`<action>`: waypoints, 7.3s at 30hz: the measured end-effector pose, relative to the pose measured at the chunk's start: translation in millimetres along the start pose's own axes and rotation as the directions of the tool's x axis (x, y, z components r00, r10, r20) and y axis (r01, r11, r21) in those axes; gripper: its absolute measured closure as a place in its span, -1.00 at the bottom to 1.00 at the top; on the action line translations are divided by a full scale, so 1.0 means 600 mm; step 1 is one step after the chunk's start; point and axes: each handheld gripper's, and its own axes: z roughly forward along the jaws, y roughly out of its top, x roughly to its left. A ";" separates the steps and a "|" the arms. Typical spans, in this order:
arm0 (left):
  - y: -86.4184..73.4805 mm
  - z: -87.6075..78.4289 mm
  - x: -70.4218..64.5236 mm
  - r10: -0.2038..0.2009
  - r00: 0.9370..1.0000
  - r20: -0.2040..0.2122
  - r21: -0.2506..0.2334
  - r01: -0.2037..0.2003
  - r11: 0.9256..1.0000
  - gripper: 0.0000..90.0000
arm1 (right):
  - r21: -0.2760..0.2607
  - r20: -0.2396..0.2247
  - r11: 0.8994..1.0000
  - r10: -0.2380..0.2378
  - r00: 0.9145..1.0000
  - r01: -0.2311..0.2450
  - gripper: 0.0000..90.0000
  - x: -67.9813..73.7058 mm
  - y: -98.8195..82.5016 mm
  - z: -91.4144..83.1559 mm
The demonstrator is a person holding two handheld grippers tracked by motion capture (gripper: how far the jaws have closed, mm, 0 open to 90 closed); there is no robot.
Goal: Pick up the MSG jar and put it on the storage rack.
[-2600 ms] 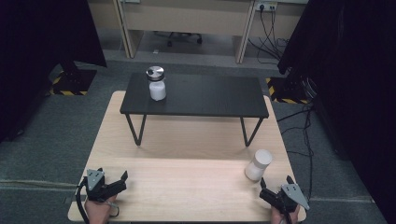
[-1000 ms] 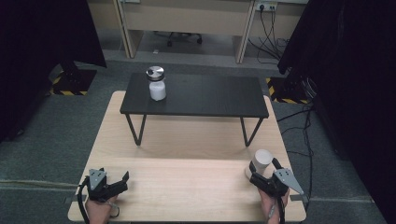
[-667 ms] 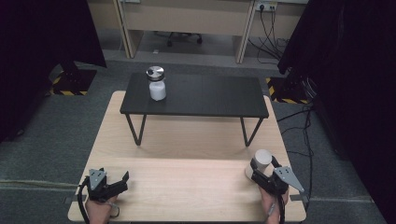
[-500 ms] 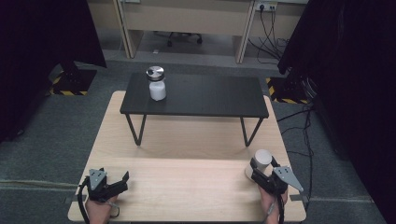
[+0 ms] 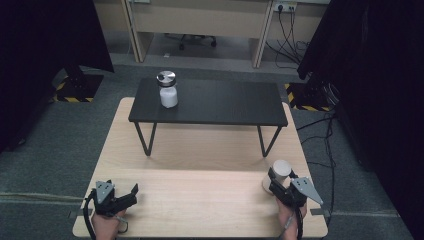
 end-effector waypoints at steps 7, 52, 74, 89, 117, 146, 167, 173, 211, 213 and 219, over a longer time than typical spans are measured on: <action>0.000 0.000 0.000 -0.001 1.000 -0.001 0.000 0.001 1.000 -1.00 | 0.002 0.001 1.000 0.000 1.000 0.000 -0.25 0.001 0.001 -0.001; -0.004 -0.003 0.005 -0.017 1.000 0.012 -0.011 0.017 1.000 -1.00 | -0.030 -0.075 0.999 -0.018 0.997 0.016 -0.25 0.013 0.130 0.008; -0.006 -0.005 0.002 -0.046 0.999 -0.014 -0.018 0.045 0.999 -0.99 | -0.039 -0.124 0.999 -0.020 0.992 0.015 -0.25 0.006 0.219 0.017; -0.006 -0.005 0.003 -0.044 0.999 -0.009 -0.019 0.044 0.999 -0.99 | -0.045 -0.166 0.999 -0.028 0.986 0.021 -0.25 0.000 0.287 0.039; -0.006 -0.004 0.005 -0.039 0.999 -0.002 -0.016 0.039 0.999 -0.99 | -0.079 -0.159 0.997 -0.036 0.987 0.024 -0.25 0.007 0.377 0.112; -0.003 -0.002 0.002 -0.033 0.999 -0.014 -0.008 0.033 0.999 -0.98 | -0.070 -0.118 0.997 -0.043 0.992 0.035 -0.25 0.019 0.395 0.210; 0.000 -0.001 -0.001 -0.022 1.000 -0.020 0.001 0.022 1.000 -0.98 | -0.067 -0.115 0.997 -0.050 0.992 0.042 -0.25 0.015 0.393 0.236; 0.000 0.000 0.000 -0.021 1.000 -0.015 0.003 0.021 1.000 -0.98 | -0.072 -0.119 0.997 -0.045 0.992 0.037 -0.25 0.012 0.390 0.235; -0.003 -0.002 0.000 -0.022 1.000 -0.013 -0.007 0.022 1.000 -0.98 | -0.082 -0.085 0.995 -0.067 0.994 0.060 -0.99 0.029 0.387 0.243; -0.003 -0.002 0.000 -0.023 1.000 -0.013 -0.009 0.023 1.000 -0.98 | -0.084 -0.082 0.995 -0.066 0.994 0.059 -0.99 0.029 0.386 0.240; -0.003 -0.002 0.000 -0.023 1.000 -0.013 -0.007 0.023 1.000 -0.98 | -0.093 -0.082 0.994 -0.061 0.995 0.054 -0.99 0.026 0.379 0.228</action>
